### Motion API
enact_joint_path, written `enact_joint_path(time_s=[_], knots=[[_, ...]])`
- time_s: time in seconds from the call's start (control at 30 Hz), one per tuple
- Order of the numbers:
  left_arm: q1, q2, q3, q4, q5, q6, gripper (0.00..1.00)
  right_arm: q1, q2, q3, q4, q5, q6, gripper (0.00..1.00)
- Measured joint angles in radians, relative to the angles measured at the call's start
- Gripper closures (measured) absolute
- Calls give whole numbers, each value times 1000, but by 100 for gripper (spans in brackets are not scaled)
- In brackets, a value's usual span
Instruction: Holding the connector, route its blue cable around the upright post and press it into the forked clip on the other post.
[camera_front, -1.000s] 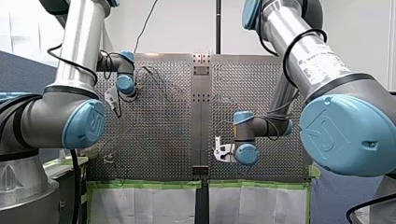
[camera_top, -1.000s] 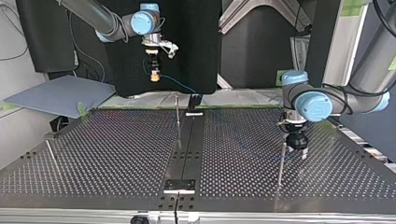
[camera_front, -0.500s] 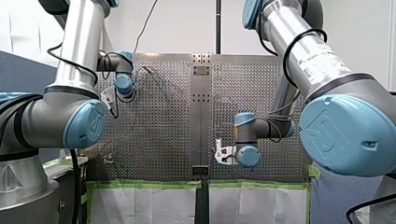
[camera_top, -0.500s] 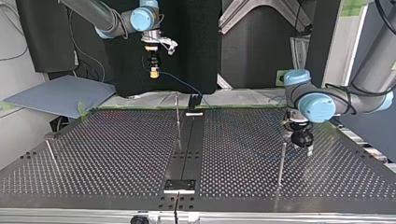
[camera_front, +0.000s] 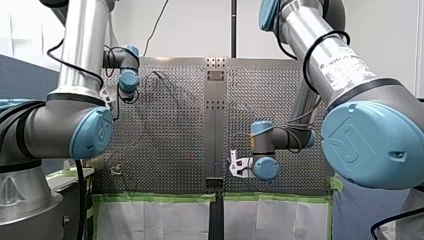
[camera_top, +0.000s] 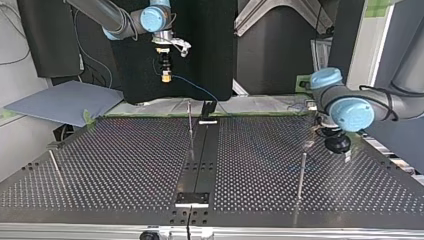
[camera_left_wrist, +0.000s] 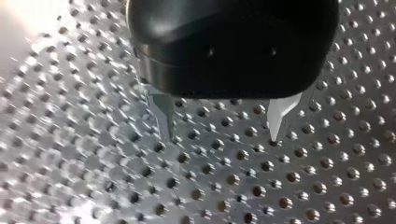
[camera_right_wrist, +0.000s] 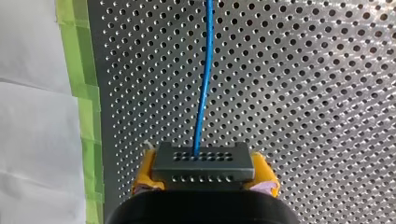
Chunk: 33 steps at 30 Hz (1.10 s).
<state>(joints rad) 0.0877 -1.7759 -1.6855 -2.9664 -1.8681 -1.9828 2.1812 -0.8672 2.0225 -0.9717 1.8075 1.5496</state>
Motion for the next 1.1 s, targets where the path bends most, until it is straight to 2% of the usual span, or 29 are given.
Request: enact_joint_path(time_s=[0.27, 0.37, 0.63, 0.83, 0.97, 1.1], knots=[[-8, 70, 0, -70, -34, 63, 0, -1, 0, 40, -43, 1, 1, 100], [-12, 93, 0, -94, -33, 76, 0, -3, 0, 46, -51, 1, 2, 100], [-25, 158, -1, -159, 20, 86, 0, -18, 5, 72, -102, -2, 20, 100], [-44, 193, -1, -179, 60, 93, 0, -32, 38, 73, -136, 0, 14, 100], [-65, 212, -1, -191, 93, 113, 0, -41, 68, 70, -164, -3, 17, 100], [-88, 236, -1, -198, 106, 123, 0, -53, 87, 64, -177, -7, 18, 100]])
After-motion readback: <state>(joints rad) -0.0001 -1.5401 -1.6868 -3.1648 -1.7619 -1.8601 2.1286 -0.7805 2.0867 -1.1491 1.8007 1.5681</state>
